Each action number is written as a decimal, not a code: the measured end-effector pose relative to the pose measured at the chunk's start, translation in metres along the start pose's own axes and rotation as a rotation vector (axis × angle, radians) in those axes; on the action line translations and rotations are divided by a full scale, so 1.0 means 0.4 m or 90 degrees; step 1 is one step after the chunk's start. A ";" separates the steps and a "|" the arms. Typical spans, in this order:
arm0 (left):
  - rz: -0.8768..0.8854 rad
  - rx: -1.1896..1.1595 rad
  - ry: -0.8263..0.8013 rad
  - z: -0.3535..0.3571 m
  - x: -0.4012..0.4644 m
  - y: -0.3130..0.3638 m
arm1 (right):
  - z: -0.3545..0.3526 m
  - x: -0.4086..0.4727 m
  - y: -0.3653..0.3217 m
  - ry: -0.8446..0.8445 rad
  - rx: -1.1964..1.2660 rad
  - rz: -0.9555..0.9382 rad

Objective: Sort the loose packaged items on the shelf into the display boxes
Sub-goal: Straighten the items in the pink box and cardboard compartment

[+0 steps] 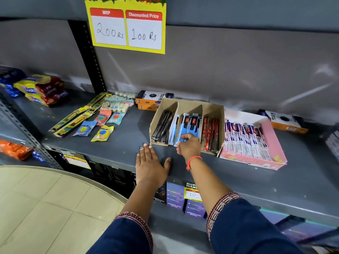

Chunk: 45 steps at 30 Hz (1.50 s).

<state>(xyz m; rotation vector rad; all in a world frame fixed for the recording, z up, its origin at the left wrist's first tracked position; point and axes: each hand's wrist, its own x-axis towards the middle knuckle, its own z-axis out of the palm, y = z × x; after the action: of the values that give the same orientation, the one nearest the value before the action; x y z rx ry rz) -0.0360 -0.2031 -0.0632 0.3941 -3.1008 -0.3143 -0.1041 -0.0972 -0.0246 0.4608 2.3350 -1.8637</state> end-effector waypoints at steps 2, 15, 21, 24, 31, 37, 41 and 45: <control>-0.001 -0.002 0.000 0.002 0.000 -0.001 | -0.001 -0.017 -0.008 0.007 -0.108 -0.051; 0.004 0.002 0.006 0.006 0.002 -0.002 | 0.024 -0.070 -0.005 0.056 -0.667 -0.335; 0.003 0.001 0.007 0.006 0.003 -0.001 | 0.030 -0.034 0.013 -0.068 -0.692 -0.158; 0.001 -0.002 0.008 0.007 0.004 0.000 | 0.031 -0.024 0.009 -0.101 -0.688 -0.148; 0.001 -0.004 0.016 0.008 0.002 0.000 | 0.028 -0.031 0.000 -0.066 -0.596 -0.172; 0.002 0.000 0.012 0.006 0.000 0.000 | 0.007 -0.030 0.011 -0.076 -0.613 -0.178; 0.001 0.015 -0.013 -0.005 -0.002 0.003 | -0.011 -0.029 0.012 -0.106 -0.639 -0.167; -0.001 0.013 -0.023 -0.004 -0.001 0.004 | -0.014 -0.029 0.008 -0.114 -0.641 -0.169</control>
<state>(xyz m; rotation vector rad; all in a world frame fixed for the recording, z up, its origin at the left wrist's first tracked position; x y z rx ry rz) -0.0362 -0.2017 -0.0611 0.3964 -3.1418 -0.2934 -0.0916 -0.0928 -0.0231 -0.1391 2.8649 -0.5327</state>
